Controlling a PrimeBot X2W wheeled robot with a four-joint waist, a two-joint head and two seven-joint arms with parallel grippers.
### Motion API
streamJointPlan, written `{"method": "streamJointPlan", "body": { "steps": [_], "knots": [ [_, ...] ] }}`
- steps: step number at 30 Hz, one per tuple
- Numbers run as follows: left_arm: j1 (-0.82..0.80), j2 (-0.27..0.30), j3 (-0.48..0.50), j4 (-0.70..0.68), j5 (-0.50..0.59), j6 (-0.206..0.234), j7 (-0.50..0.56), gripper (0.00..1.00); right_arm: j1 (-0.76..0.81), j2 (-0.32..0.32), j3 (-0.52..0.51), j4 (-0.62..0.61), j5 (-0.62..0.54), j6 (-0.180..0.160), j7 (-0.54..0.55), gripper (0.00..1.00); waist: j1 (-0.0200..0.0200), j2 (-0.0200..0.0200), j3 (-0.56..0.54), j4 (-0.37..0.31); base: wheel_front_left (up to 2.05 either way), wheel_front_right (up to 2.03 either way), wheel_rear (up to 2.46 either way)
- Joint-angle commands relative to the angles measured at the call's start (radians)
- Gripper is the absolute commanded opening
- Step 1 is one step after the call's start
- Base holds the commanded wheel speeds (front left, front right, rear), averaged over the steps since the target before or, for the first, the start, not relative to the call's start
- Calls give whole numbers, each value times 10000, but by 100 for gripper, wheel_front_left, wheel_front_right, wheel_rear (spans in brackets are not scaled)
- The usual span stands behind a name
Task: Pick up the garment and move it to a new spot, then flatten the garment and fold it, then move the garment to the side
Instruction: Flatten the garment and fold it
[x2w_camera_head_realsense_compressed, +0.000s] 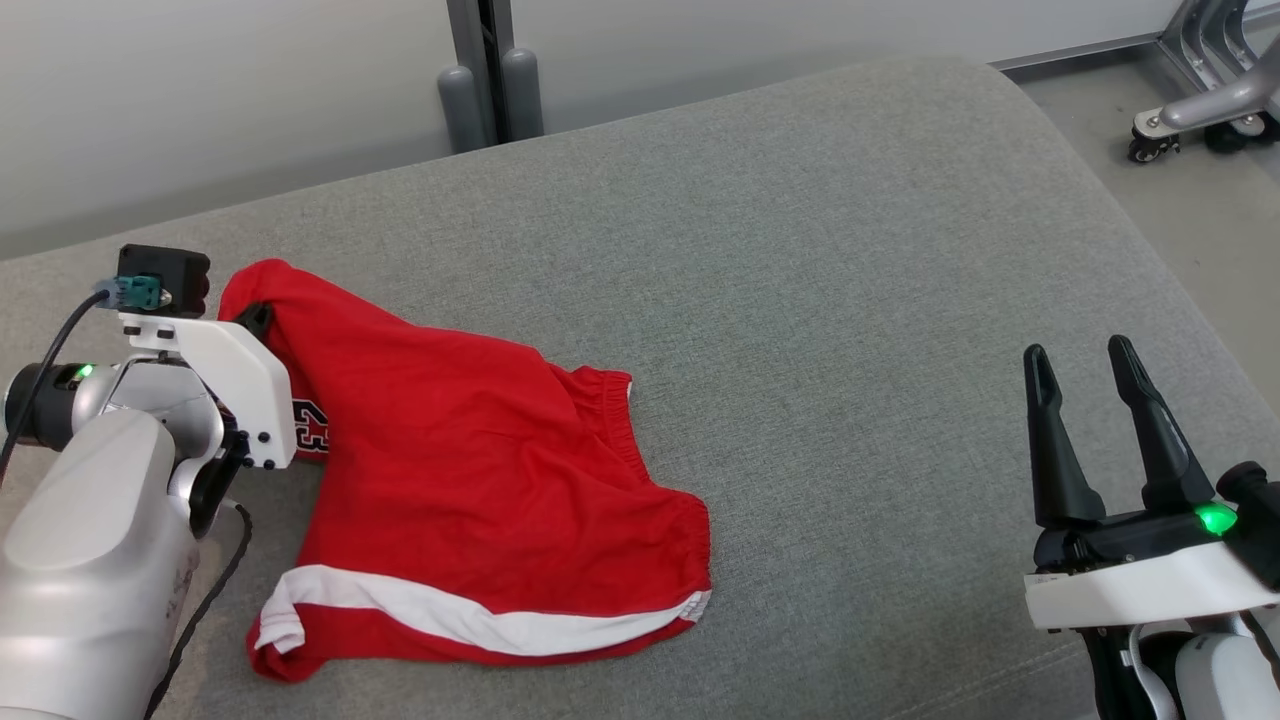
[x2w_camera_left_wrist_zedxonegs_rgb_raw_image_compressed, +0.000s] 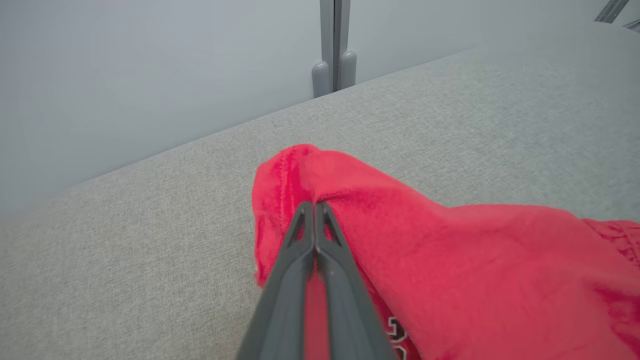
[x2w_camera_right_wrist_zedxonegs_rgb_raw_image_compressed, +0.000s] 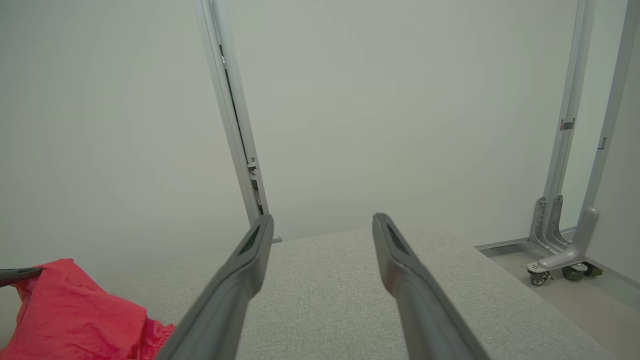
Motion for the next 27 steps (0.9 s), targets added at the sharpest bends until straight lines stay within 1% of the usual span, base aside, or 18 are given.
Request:
{"method": "streamJointPlan", "body": {
  "steps": [1,3,5,6,7,10,14,17,21,24,27],
  "knots": [
    [-195,70,42,103,0,-79,-204,0,-143,-38,-21,29,5,20,-91,100,0,0,-21,-22,0,0,0],
    [-309,8,35,381,9,-144,-508,0,-157,-32,15,86,15,20,-116,100,0,0,-68,-60,0,0,0],
    [-299,-67,4,816,-96,-213,-355,0,-160,-28,51,145,25,20,-124,100,0,0,-124,-90,0,0,0],
    [-297,-82,-28,977,-107,-261,-291,95,-153,-30,62,162,26,20,-135,100,0,0,-156,-102,0,0,0],
    [-315,-68,-50,1107,-101,-299,-289,100,-139,-27,85,181,26,20,-143,100,0,0,-186,-115,0,0,0],
    [-340,-20,-132,1400,-120,-440,-386,100,-45,-23,53,213,42,20,-166,100,0,0,-287,-93,0,0,0],
    [-513,68,-135,1248,-132,-568,-853,100,95,-32,-106,207,31,20,-168,100,0,0,-474,96,0,0,0],
    [-522,188,59,836,-357,-636,-1216,100,172,-55,-158,145,22,20,-166,100,0,0,-670,288,0,0,0],
    [-254,331,401,-149,-738,-675,-1630,100,331,-152,-171,76,-6,20,-114,100,0,0,-972,718,0,0,0],
    [185,556,645,-1063,-945,-520,-1809,100,451,-179,-193,18,7,20,-52,100,0,0,-1203,1031,0,0,0],
    [804,739,871,-2127,-1156,-205,-1809,100,567,-194,-225,-41,38,20,17,100,0,0,-1404,1309,0,0,0]
  ]
}}
